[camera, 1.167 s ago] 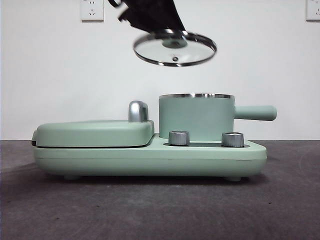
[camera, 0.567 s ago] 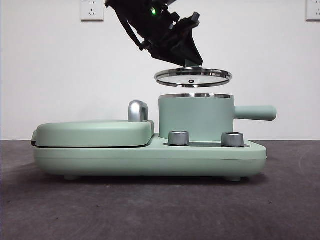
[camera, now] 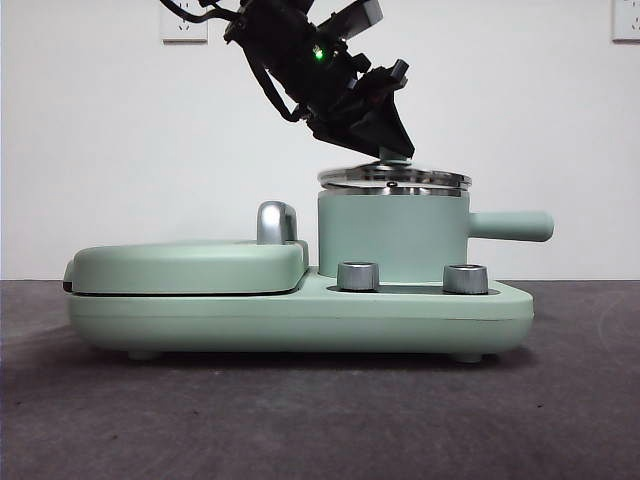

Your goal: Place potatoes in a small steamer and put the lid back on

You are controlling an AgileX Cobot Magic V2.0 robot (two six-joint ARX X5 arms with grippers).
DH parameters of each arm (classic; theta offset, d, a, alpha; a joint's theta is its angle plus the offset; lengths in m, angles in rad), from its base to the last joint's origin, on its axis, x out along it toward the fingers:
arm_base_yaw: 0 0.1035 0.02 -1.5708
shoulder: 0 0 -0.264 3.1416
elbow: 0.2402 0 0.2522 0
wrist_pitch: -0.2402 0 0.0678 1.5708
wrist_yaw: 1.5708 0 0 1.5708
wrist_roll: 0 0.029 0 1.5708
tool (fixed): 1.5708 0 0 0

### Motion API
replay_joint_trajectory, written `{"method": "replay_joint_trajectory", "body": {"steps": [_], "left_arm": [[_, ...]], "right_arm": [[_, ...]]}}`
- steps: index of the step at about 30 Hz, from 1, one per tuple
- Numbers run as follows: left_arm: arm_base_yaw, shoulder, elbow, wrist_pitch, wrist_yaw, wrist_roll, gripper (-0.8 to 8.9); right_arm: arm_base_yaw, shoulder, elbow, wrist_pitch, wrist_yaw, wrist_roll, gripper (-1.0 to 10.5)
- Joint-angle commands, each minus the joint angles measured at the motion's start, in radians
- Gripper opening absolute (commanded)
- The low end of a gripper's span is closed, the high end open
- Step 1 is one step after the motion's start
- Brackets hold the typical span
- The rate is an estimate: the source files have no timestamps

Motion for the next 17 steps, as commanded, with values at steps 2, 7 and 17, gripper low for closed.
{"method": "replay_joint_trajectory", "body": {"steps": [2, 7, 17], "left_arm": [[-0.007, 0.021, 0.029, 0.027, 0.005, 0.014, 0.06], [-0.006, 0.037, 0.029, 0.029, 0.005, 0.029, 0.06], [-0.005, 0.064, 0.029, 0.026, 0.004, 0.033, 0.06]], "right_arm": [[0.005, 0.007, 0.006, 0.013, -0.002, 0.01, 4.1], [0.005, 0.007, 0.006, 0.013, 0.0, 0.01, 4.1], [0.005, 0.007, 0.006, 0.013, 0.0, 0.01, 4.1]]}}
